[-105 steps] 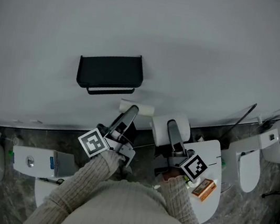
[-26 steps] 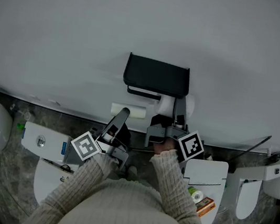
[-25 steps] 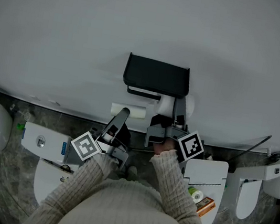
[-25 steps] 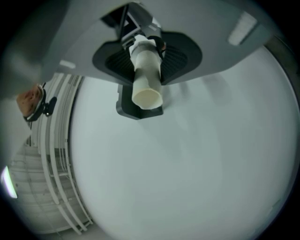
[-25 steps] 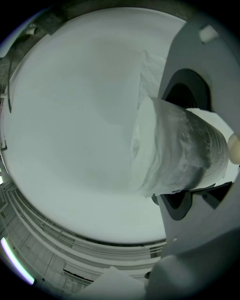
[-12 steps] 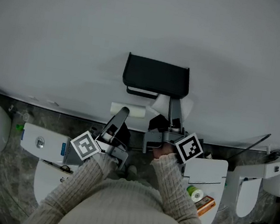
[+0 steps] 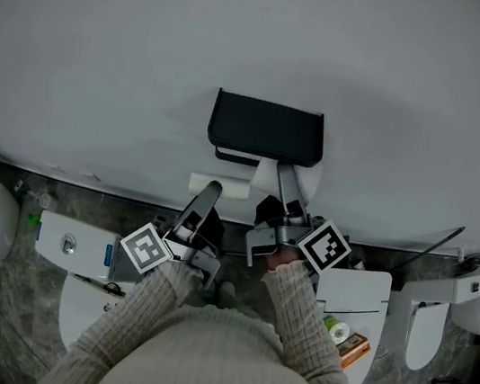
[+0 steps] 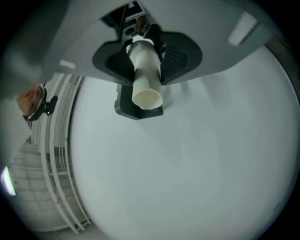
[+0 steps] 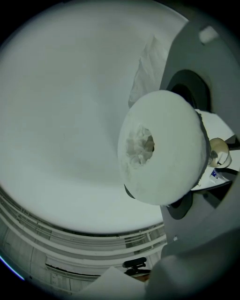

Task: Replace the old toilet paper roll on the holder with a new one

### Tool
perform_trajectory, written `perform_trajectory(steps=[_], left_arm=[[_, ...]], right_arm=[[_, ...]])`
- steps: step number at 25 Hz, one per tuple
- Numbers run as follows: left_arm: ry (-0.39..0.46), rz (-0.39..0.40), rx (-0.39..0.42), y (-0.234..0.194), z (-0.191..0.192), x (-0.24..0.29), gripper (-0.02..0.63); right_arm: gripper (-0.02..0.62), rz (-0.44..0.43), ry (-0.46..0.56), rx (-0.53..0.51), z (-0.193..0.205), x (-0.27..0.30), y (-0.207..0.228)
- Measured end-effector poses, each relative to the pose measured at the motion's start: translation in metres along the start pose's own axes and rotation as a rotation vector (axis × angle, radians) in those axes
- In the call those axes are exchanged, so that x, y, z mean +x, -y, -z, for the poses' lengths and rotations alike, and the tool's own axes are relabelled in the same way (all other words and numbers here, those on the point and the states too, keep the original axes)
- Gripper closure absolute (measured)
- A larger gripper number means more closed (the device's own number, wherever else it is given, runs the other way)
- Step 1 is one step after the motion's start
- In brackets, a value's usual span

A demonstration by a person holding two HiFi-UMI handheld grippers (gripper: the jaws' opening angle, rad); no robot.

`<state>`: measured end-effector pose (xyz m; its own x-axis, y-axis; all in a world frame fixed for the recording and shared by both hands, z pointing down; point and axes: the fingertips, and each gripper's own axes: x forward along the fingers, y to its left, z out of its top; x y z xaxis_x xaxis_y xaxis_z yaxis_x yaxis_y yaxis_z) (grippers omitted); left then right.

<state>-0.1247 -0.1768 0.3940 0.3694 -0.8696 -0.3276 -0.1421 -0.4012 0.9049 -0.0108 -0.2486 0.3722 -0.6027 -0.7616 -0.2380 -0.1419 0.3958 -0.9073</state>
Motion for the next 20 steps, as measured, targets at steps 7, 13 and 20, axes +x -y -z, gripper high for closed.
perform_trajectory(steps=[7,13,20], left_arm=[[0.032,-0.009,0.010,0.000,-0.007,-0.008,0.446],[0.044,-0.008,0.001,0.000,-0.007,-0.015,0.446],[0.088,-0.006,0.008,0.006,-0.014,-0.033,0.446]], right_arm=[[0.143,-0.018,-0.069,-0.004,0.011,0.009,-0.003],[0.143,-0.032,-0.094,-0.006,0.017,0.012,-0.004],[0.141,-0.066,-0.153,-0.017,0.036,0.013,-0.017]])
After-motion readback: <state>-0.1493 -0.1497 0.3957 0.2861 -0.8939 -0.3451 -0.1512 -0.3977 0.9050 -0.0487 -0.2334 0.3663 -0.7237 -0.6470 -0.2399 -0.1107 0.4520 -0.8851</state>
